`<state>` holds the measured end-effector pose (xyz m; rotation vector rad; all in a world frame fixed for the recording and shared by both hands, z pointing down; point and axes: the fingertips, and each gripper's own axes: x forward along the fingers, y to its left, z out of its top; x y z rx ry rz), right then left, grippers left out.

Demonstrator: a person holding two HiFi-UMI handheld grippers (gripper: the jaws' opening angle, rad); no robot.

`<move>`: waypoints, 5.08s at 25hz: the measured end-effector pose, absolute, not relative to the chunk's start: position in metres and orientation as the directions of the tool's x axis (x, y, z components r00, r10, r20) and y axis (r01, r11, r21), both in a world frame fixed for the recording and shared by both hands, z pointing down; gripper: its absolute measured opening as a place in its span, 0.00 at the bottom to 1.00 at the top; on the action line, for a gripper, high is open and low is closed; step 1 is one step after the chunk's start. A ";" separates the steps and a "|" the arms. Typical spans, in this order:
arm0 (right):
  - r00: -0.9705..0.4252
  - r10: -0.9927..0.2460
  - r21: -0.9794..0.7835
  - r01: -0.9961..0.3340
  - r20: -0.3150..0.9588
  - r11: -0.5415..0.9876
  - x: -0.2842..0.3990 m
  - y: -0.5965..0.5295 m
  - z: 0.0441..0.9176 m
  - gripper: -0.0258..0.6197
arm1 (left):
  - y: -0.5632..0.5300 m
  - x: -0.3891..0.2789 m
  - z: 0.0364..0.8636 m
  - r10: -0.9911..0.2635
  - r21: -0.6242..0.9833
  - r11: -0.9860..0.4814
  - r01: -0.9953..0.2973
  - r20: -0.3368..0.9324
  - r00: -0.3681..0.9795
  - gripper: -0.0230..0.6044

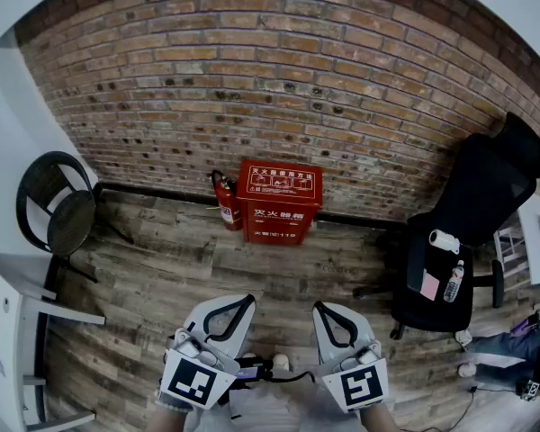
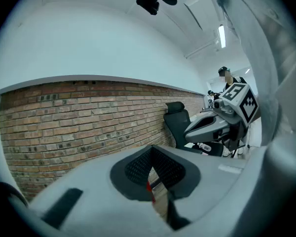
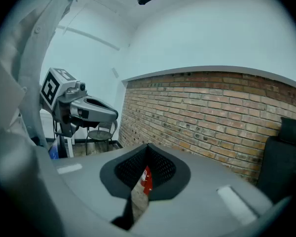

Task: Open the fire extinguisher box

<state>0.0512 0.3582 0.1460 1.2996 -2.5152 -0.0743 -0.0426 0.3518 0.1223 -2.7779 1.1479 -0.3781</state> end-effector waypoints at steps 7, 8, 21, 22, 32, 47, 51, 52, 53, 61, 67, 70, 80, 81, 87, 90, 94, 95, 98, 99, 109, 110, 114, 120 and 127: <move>-0.540 -0.804 0.184 -0.789 0.248 0.586 0.051 0.359 0.147 0.04 | 0.352 -0.042 0.123 -0.706 -0.198 -0.709 -0.677 0.185 0.684 0.04; -0.540 -0.804 0.184 -0.789 0.248 0.586 0.051 0.359 0.147 0.04 | 0.352 -0.042 0.123 -0.705 -0.197 -0.709 -0.677 0.186 0.684 0.04; -0.525 -0.818 0.142 -0.814 0.236 0.563 0.047 0.358 0.145 0.04 | 0.353 -0.051 0.122 -0.700 -0.194 -0.714 -0.672 0.182 0.691 0.04; -0.523 -0.820 0.140 -0.816 0.233 0.561 0.045 0.357 0.144 0.04 | 0.352 -0.053 0.122 -0.700 -0.193 -0.714 -0.673 0.180 0.691 0.04; -0.486 -0.848 0.139 -0.844 0.214 0.518 0.031 0.351 0.140 0.04 | 0.347 -0.074 0.118 -0.691 -0.205 -0.722 -0.661 0.165 0.704 0.04; -0.469 -0.856 0.177 -0.843 0.219 0.507 0.008 0.357 0.137 0.04 | 0.346 -0.103 0.109 -0.683 -0.214 -0.726 -0.653 0.121 0.720 0.04; -0.471 -0.856 0.188 -0.840 0.213 0.509 0.006 0.350 0.136 0.04 | 0.341 -0.104 0.110 -0.685 -0.221 -0.724 -0.653 0.121 0.719 0.04; -0.472 -0.855 0.190 -0.839 0.214 0.510 0.006 0.348 0.138 0.04 | 0.339 -0.104 0.110 -0.684 -0.228 -0.724 -0.650 0.125 0.718 0.04; -0.473 -0.854 0.189 -0.838 0.216 0.512 0.007 0.346 0.140 0.04 | 0.337 -0.104 0.111 -0.685 -0.233 -0.724 -0.649 0.129 0.717 0.04; -0.497 -0.835 0.176 -0.824 0.236 0.539 0.016 0.301 0.146 0.04 | 0.299 -0.099 0.116 -0.713 -0.241 -0.698 -0.675 0.145 0.686 0.04; -0.547 -0.803 0.152 -0.795 0.238 0.587 0.032 0.247 0.156 0.04 | 0.248 -0.085 0.123 -0.746 -0.237 -0.665 -0.708 0.169 0.644 0.04; -0.569 -0.786 0.132 -0.783 0.244 0.608 0.040 0.217 0.158 0.04 | 0.220 -0.076 0.125 -0.762 -0.232 -0.647 -0.726 0.177 0.623 0.04; -0.632 -0.737 0.126 -0.732 0.239 0.669 0.071 0.123 0.154 0.04 | 0.133 -0.045 0.123 -0.808 -0.220 -0.588 -0.778 0.178 0.561 0.04; -0.637 -0.733 0.126 -0.728 0.240 0.674 0.073 0.115 0.155 0.04 | 0.126 -0.042 0.123 -0.811 -0.223 -0.585 -0.780 0.178 0.558 0.04; -0.657 -0.711 0.115 -0.709 0.251 0.696 0.087 0.082 0.162 0.04 | 0.091 -0.028 0.124 -0.821 -0.222 -0.570 -0.791 0.186 0.539 0.04; -0.658 -0.706 0.095 -0.710 0.261 0.698 0.094 0.072 0.168 0.04 | 0.081 -0.021 0.126 -0.819 -0.228 -0.573 -0.788 0.205 0.536 0.04; -0.665 -0.692 0.066 -0.706 0.282 0.705 0.098 0.062 0.179 0.04 | 0.073 -0.018 0.129 -0.818 -0.225 -0.572 -0.789 0.226 0.528 0.04; -0.666 -0.690 0.061 -0.706 0.284 0.706 0.098 0.059 0.180 0.04 | 0.071 -0.018 0.131 -0.818 -0.223 -0.572 -0.790 0.230 0.527 0.04; -0.663 -0.688 0.051 -0.708 0.296 0.704 0.097 0.057 0.186 0.04 | 0.066 -0.019 0.135 -0.813 -0.226 -0.578 -0.784 0.238 0.531 0.04; -0.660 -0.689 0.048 -0.711 0.300 0.702 0.097 0.057 0.187 0.04 | 0.065 -0.019 0.136 -0.811 -0.222 -0.581 -0.783 0.241 0.533 0.04; -0.618 -0.730 0.050 -0.753 0.292 0.657 0.102 0.041 0.179 0.04 | 0.034 -0.008 0.134 -0.762 -0.219 -0.647 -0.730 0.237 0.603 0.04; -0.614 -0.733 0.050 -0.756 0.293 0.653 0.102 0.038 0.179 0.04 | 0.031 -0.006 0.134 -0.756 -0.227 -0.654 -0.722 0.240 0.609 0.04; -0.608 -0.735 0.051 -0.759 0.300 0.649 0.099 0.031 0.182 0.04 | 0.023 -0.003 0.139 -0.734 -0.236 -0.679 -0.695 0.258 0.629 0.04; -0.610 -0.714 0.060 -0.744 0.345 0.665 0.088 0.024 0.195 0.04 | 0.017 -0.008 0.149 -0.711 -0.221 -0.702 -0.677 0.270 0.649 0.04; -0.621 -0.688 0.060 -0.725 0.375 0.686 0.070 0.015 0.212 0.04 | 0.010 -0.020 0.171 -0.698 -0.187 -0.711 -0.678 0.301 0.649 0.04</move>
